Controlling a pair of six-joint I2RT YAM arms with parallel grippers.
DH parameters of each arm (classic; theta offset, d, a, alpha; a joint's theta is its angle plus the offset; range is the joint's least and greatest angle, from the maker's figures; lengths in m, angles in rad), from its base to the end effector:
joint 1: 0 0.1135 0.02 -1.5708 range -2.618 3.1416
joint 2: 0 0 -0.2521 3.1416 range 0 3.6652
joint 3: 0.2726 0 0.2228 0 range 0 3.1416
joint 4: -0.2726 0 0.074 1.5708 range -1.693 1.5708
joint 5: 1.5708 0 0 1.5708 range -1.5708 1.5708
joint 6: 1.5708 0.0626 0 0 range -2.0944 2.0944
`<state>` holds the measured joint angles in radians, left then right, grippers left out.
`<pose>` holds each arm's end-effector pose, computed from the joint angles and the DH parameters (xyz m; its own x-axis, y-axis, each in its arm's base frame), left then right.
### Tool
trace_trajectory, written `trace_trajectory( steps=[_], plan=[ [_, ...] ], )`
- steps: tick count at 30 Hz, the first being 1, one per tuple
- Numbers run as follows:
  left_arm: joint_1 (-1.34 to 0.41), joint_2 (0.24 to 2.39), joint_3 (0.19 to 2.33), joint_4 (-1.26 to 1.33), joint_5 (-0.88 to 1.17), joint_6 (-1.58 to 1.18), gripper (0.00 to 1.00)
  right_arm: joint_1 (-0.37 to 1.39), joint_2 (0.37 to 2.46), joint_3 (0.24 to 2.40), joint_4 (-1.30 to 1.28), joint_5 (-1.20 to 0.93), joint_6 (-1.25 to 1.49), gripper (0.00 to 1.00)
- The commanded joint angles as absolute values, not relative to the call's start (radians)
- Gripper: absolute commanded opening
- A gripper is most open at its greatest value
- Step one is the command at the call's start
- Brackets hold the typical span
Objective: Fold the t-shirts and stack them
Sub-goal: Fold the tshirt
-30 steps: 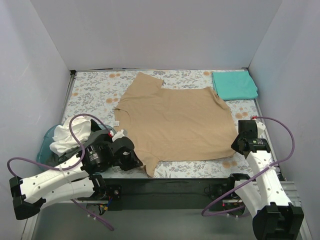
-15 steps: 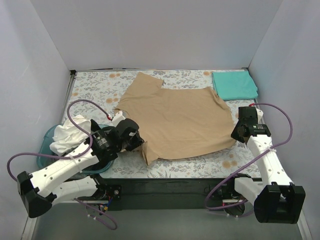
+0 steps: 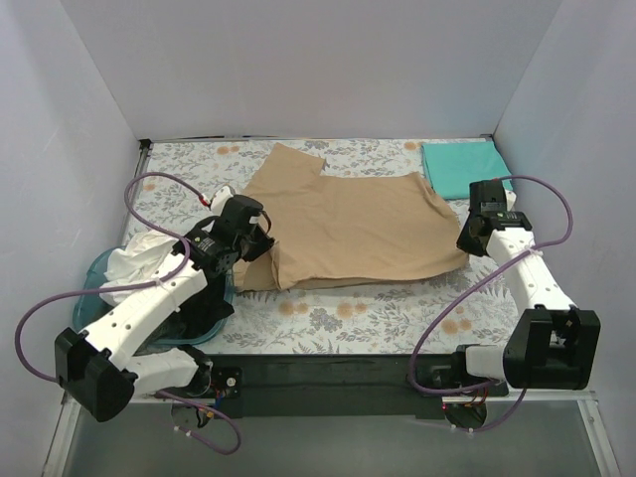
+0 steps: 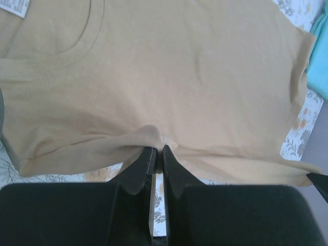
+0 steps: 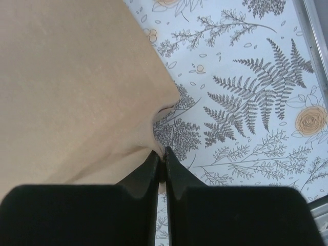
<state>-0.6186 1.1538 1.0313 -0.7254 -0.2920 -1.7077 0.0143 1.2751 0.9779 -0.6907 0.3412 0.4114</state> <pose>0.1952 -0.1168 0.2769 -0.3131 -0.9417 -0.1236 -0.6598 0.3092 -0.6848 0.2427 -0.0175 0.2381 -0.6969 0.3669 -0.6162 0.4903 0.8708 -0.0359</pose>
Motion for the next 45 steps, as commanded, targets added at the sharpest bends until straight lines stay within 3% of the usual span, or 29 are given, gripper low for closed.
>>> trace_trajectory(
  steps=[1, 19, 26, 27, 29, 32, 33, 35, 36, 38, 43, 45],
  plan=[
    [-0.562, 1.195, 1.089, -0.683, -0.279, -1.649, 0.00, 0.011, 1.321, 1.064, -0.654, 0.360, 0.390, 0.11],
    [-0.345, 1.517, 1.184, -0.539, -0.137, -1.546, 0.00, 0.011, 1.647, 1.273, -0.612, 0.322, 0.377, 0.15],
    [-0.307, 1.719, 1.297, -0.494, -0.101, -1.488, 0.00, 0.012, 1.808, 1.387, -0.603, 0.331, 0.368, 0.25],
    [-0.299, 1.753, 1.324, -0.497, -0.085, -1.470, 0.00, 0.011, 1.845, 1.405, -0.603, 0.340, 0.359, 0.34],
    [-0.282, 1.833, 1.371, -0.526, -0.061, -1.456, 0.10, 0.011, 1.874, 1.455, -0.603, 0.336, 0.341, 0.50],
    [-0.268, 1.897, 1.478, -0.555, -0.090, -1.436, 0.23, 0.011, 1.898, 1.491, -0.606, 0.351, 0.325, 0.57],
    [-0.265, 1.934, 1.550, -0.621, -0.087, -1.434, 0.42, 0.011, 1.882, 1.494, -0.606, 0.357, 0.322, 0.64],
    [-0.264, 1.950, 1.592, -0.652, -0.091, -1.414, 0.69, 0.011, 1.853, 1.482, -0.604, 0.373, 0.319, 0.74],
    [-0.264, 1.953, 1.601, -0.675, -0.091, -1.417, 0.85, 0.011, 1.814, 1.459, -0.604, 0.385, 0.318, 0.85],
    [-0.265, 1.924, 1.585, -0.677, -0.068, -1.427, 0.87, 0.012, 1.770, 1.428, -0.601, 0.385, 0.319, 0.98],
    [-0.276, 1.729, 1.337, -0.589, -0.009, -1.463, 0.90, 0.014, 1.585, 1.237, -0.548, 0.276, 0.308, 0.98],
    [-0.291, 1.674, 1.263, -0.563, -0.003, -1.488, 0.91, 0.020, 1.490, 1.149, -0.461, 0.113, 0.285, 0.98]
  ],
)
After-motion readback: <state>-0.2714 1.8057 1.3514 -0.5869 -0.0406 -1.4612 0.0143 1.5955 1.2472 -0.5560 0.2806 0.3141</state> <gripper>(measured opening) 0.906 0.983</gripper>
